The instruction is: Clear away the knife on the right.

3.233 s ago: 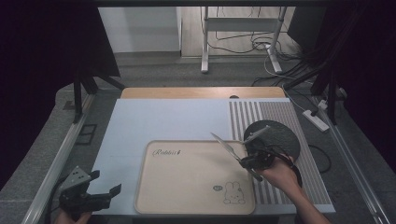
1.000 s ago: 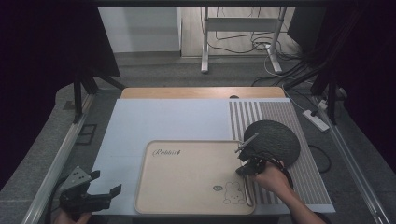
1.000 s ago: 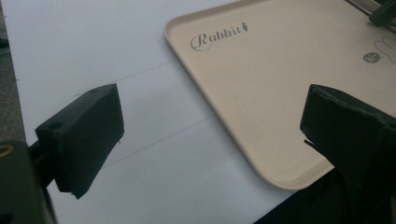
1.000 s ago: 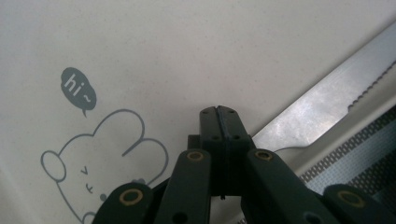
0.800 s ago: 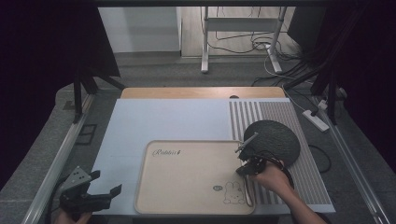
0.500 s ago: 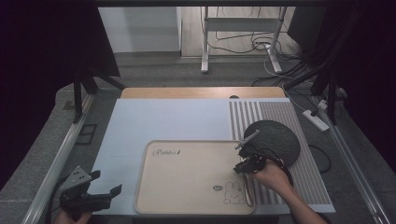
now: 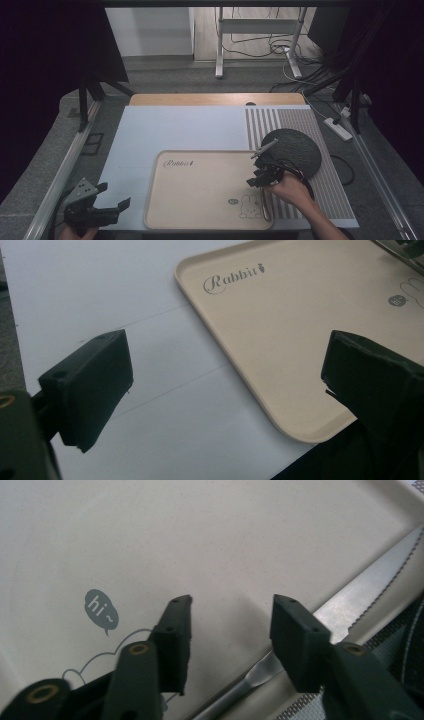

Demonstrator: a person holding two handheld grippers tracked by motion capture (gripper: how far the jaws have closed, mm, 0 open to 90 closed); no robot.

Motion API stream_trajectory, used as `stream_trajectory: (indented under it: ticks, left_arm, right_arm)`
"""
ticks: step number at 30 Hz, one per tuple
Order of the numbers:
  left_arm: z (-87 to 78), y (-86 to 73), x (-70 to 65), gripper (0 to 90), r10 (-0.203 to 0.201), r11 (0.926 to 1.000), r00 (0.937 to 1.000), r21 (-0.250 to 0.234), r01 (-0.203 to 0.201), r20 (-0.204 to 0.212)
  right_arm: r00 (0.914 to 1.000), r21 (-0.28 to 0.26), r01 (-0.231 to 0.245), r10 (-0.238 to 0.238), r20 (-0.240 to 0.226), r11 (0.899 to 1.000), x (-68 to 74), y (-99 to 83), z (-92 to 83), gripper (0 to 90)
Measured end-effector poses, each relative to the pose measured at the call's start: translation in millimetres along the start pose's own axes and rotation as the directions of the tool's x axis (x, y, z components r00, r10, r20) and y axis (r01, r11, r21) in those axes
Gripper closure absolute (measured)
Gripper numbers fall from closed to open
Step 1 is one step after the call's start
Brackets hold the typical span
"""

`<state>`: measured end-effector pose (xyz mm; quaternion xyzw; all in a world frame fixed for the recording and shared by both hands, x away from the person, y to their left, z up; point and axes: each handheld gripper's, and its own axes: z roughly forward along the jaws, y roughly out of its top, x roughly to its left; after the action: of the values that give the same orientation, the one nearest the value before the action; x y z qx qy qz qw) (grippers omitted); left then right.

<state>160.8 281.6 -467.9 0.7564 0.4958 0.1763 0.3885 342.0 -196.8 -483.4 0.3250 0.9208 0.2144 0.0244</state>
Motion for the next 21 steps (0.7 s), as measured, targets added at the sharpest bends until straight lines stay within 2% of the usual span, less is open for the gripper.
stream_trajectory:
  ticks: [5,9,14,21]
  left_arm:
    - [0.0,0.0,0.0,6.6,0.000,1.0000,1.0000,0.000,0.000,0.001]
    - [0.0,0.0,-0.1,6.6,0.002,1.0000,1.0000,0.000,-0.002,0.000]
    - [-0.1,0.0,-0.2,6.6,0.001,1.0000,1.0000,-0.001,-0.001,0.000]
    - [-0.1,0.0,0.0,6.6,-0.001,1.0000,1.0000,-0.001,0.001,0.000]
  right_arm:
    - [0.9995,-0.036,-0.003,0.004,0.031,0.999,1.1,-3.4,-7.7,32.6]
    - [0.9974,-0.078,0.002,0.004,0.072,0.997,2.1,-5.1,-15.8,19.5]
    - [0.9971,-0.112,0.000,0.009,0.076,0.994,2.4,-6.0,-23.7,14.5]
    - [0.9967,-0.125,0.005,0.005,0.081,0.992,4.3,-11.9,-28.4,9.1]
